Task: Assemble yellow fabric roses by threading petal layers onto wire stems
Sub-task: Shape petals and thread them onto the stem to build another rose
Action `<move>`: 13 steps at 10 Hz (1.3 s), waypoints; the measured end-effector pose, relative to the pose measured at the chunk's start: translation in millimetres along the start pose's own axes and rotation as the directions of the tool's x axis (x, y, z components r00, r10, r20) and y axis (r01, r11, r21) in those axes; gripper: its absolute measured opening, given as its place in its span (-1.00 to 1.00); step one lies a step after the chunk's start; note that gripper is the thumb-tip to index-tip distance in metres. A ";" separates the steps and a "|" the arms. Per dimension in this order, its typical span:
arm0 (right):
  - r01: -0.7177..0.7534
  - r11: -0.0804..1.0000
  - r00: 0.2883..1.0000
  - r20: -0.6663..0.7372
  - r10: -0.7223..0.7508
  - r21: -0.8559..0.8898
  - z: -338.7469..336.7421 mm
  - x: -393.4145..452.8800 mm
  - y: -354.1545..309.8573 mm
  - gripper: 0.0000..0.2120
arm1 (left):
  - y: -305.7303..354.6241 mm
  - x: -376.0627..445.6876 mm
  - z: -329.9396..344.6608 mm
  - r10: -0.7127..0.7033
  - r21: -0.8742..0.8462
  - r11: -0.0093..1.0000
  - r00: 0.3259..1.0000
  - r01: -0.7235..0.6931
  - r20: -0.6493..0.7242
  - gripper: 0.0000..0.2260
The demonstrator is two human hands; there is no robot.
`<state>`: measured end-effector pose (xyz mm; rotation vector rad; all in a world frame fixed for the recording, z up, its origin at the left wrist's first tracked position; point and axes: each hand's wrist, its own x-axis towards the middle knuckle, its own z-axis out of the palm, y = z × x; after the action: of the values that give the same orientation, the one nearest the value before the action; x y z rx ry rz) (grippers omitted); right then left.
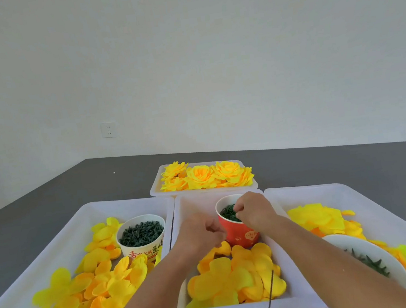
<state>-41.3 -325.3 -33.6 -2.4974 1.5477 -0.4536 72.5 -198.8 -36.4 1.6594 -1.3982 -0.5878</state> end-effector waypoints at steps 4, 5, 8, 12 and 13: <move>-0.070 0.995 0.981 0.186 0.056 0.070 9.4 17.7 -6.6 -0.73 | -11.3 -2.5 1.6 0.029 0.046 0.998 0.999 -0.030 0.014 -0.75; -0.137 0.991 0.969 0.207 0.132 0.010 11.6 22.2 -8.8 -0.66 | -10.4 -2.2 1.6 0.026 0.052 0.998 0.999 -0.027 0.030 -0.77; -0.255 0.966 0.963 0.076 0.257 -0.033 22.9 28.8 -8.8 -0.56 | -10.8 -1.5 0.8 0.019 0.030 0.999 0.999 -0.021 0.046 -0.80; -0.108 0.727 0.972 -0.080 0.219 0.678 2.9 -1.8 -2.0 -0.88 | -9.3 -2.0 1.0 0.008 0.036 0.999 0.999 -0.010 0.048 -0.79; -0.118 0.603 0.978 -0.015 0.210 0.789 -5.4 -12.0 -2.0 -0.86 | -8.1 -3.3 0.8 0.013 0.050 0.999 0.999 -0.015 0.042 -0.87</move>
<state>-46.4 -313.6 -29.9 -1.6379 1.1958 -0.9963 75.3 -195.9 -44.2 1.6838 -1.4644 -0.5867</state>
